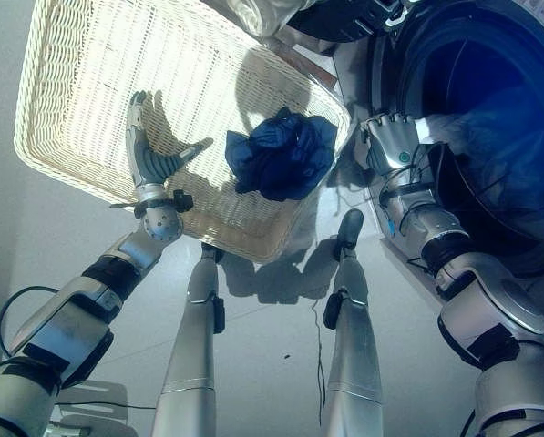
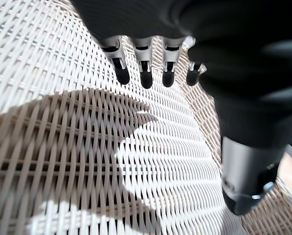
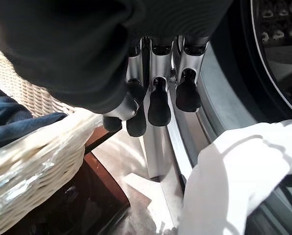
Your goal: Put the clothes into the washing machine.
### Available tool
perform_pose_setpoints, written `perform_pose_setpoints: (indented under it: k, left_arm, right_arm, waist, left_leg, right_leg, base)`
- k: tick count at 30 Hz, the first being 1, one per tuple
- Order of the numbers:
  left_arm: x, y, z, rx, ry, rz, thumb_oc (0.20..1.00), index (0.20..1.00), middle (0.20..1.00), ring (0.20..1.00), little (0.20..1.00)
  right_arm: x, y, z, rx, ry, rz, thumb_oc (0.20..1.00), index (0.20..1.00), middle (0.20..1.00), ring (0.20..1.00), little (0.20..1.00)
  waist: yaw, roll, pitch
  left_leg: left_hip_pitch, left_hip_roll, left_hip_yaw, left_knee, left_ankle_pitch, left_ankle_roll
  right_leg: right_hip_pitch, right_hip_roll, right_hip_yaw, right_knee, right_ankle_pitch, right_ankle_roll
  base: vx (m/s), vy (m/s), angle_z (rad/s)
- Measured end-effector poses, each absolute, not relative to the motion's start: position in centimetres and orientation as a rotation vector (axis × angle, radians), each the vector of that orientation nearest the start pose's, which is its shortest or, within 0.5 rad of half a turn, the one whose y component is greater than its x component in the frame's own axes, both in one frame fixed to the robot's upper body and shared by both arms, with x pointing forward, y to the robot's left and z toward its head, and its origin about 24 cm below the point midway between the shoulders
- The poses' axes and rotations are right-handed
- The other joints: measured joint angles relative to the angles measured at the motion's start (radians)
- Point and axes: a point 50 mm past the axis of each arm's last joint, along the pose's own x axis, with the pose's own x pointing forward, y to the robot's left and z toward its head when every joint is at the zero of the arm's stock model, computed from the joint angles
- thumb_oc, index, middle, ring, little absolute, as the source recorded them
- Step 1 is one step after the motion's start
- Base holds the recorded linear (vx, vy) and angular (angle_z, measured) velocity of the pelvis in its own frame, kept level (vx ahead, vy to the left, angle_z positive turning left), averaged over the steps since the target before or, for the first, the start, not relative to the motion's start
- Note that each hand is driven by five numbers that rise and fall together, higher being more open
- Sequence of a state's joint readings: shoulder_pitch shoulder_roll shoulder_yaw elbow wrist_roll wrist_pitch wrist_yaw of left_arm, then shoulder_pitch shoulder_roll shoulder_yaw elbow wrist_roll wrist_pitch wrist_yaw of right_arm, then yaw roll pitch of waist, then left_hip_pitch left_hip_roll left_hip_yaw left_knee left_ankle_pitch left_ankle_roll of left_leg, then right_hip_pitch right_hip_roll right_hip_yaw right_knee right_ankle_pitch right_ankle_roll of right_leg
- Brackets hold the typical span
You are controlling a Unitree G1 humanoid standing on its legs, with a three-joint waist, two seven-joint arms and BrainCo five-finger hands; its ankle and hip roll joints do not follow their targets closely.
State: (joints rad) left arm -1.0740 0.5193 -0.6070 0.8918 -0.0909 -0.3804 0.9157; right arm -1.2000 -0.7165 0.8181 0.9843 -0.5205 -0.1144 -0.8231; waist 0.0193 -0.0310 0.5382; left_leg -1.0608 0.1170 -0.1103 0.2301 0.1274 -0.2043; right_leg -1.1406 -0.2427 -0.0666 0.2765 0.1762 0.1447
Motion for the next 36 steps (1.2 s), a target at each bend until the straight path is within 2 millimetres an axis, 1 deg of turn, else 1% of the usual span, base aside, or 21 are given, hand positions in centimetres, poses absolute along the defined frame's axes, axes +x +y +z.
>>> perform_pose_setpoints:
  k: [5,13,14,15,16,20,23,25,31,33,36]
  left_arm:
    - [38.8,17.7,22.7,0.512,-0.741,0.538,1.0,1.0,1.0,1.0,1.0]
    - [38.8,17.6,22.6,0.511,-0.739,0.538,1.0,1.0,1.0,1.0,1.0]
    - [38.8,17.6,22.6,0.511,-0.739,0.538,1.0,1.0,1.0,1.0,1.0]
    - [38.8,17.6,22.6,0.511,-0.738,0.538,1.0,1.0,1.0,1.0,1.0]
    - [38.8,17.6,22.6,0.511,-0.738,0.537,1.0,1.0,1.0,1.0,1.0]
    - [38.8,17.6,22.6,0.511,-0.737,0.537,1.0,1.0,1.0,1.0,1.0]
    - [38.8,17.5,22.6,0.508,-0.737,0.534,1.0,1.0,1.0,1.0,1.0]
    - [38.8,17.5,22.6,0.508,-0.737,0.534,1.0,1.0,1.0,1.0,1.0]
    - [38.8,17.4,22.6,0.507,-0.739,0.533,1.0,1.0,1.0,1.0,1.0]
    - [38.8,17.4,22.6,0.506,-0.738,0.532,1.0,1.0,1.0,1.0,1.0]
    - [38.9,17.1,22.5,0.499,-0.738,0.526,1.0,1.0,1.0,1.0,1.0]
  right_arm:
    - [39.5,-21.5,25.0,-1.529,-0.79,-0.515,0.2,0.2,0.2,0.2,0.2]
    - [39.3,-22.4,25.7,-1.402,-0.765,-0.606,0.2,0.2,0.2,0.2,0.2]
    - [39.3,-22.5,25.8,-1.392,-0.759,-0.616,0.586,0.586,0.586,0.586,0.586]
    - [39.3,-22.6,25.8,-1.39,-0.752,-0.62,0.752,0.752,0.752,0.752,0.752]
    - [39.3,-22.7,25.8,-1.39,-0.736,-0.622,1.0,1.0,1.0,1.0,1.0]
    - [39.5,-23.0,25.5,-1.415,-0.683,-0.615,1.0,1.0,1.0,1.0,1.0]
    - [39.7,-23.5,24.9,-1.473,-0.622,-0.605,1.0,1.0,1.0,1.0,1.0]
    - [39.8,-23.8,24.5,-1.523,-0.59,-0.608,1.0,1.0,1.0,1.0,1.0]
    - [40.3,-23.4,23.5,-1.688,-0.513,-0.573,1.0,1.0,1.0,1.0,1.0]
    - [40.4,-23.7,22.7,-1.75,-0.46,-0.549,1.0,1.0,1.0,1.0,1.0]
    - [40.4,-24.0,22.5,-1.806,-0.404,-0.553,1.0,1.0,1.0,1.0,1.0]
  waist:
    - [-0.001,0.0,0.0]
    - [-0.001,0.0,0.0]
    - [-0.001,0.0,0.0]
    - [-0.001,0.0,0.0]
    - [-0.001,0.0,0.0]
    - [-0.001,0.0,0.0]
    - [-0.001,0.0,0.0]
    - [-0.001,0.0,0.0]
    - [0.002,0.001,0.0]
    - [0.007,0.001,0.0]
    - [0.022,0.003,-0.001]
  left_leg:
    - [0.0,0.0,0.002,-0.001,0.0,0.0]
    - [0.0,0.0,0.002,0.0,0.001,0.0]
    - [0.0,0.0,0.002,0.0,0.001,0.0]
    - [0.0,0.0,0.002,0.0,0.001,0.0]
    - [0.0,0.0,0.002,0.0,0.001,0.0]
    - [0.0,0.0,0.002,0.001,0.001,0.0]
    - [0.001,0.0,0.002,0.0,0.001,0.0]
    - [0.001,0.0,0.002,0.001,0.001,0.0]
    - [0.002,0.0,0.002,0.001,0.004,0.0]
    - [0.002,0.0,0.002,0.001,0.005,0.0]
    - [0.003,0.0,0.002,0.001,0.006,-0.001]
  right_leg:
    - [-0.002,0.0,0.001,0.0,0.0,0.0]
    - [-0.002,0.0,0.002,0.003,0.0,0.0]
    - [-0.002,0.0,0.002,0.004,0.0,0.0]
    - [-0.002,0.0,0.002,0.004,0.0,0.0]
    - [-0.002,0.0,0.002,0.004,0.0,0.0]
    - [-0.002,0.0,0.002,0.004,0.0,0.0]
    - [-0.002,0.0,0.002,0.004,0.0,0.0]
    - [-0.002,0.0,0.002,0.004,0.001,-0.001]
    - [-0.002,0.0,0.002,0.005,0.001,-0.001]
    - [-0.002,0.0,0.002,0.005,0.001,-0.002]
    - [-0.002,0.0,0.002,0.006,0.002,-0.002]
  base:
    - [0.0,0.0,0.0]
    - [0.0,0.0,0.0]
    - [0.0,0.0,0.0]
    - [0.0,0.0,0.0]
    - [0.0,0.0,0.0]
    - [0.0,0.0,0.0]
    - [0.0,0.0,0.0]
    - [0.0,0.0,0.0]
    - [0.0,0.0,0.0]
    - [0.0,0.0,0.0]
    - [0.0,0.0,0.0]
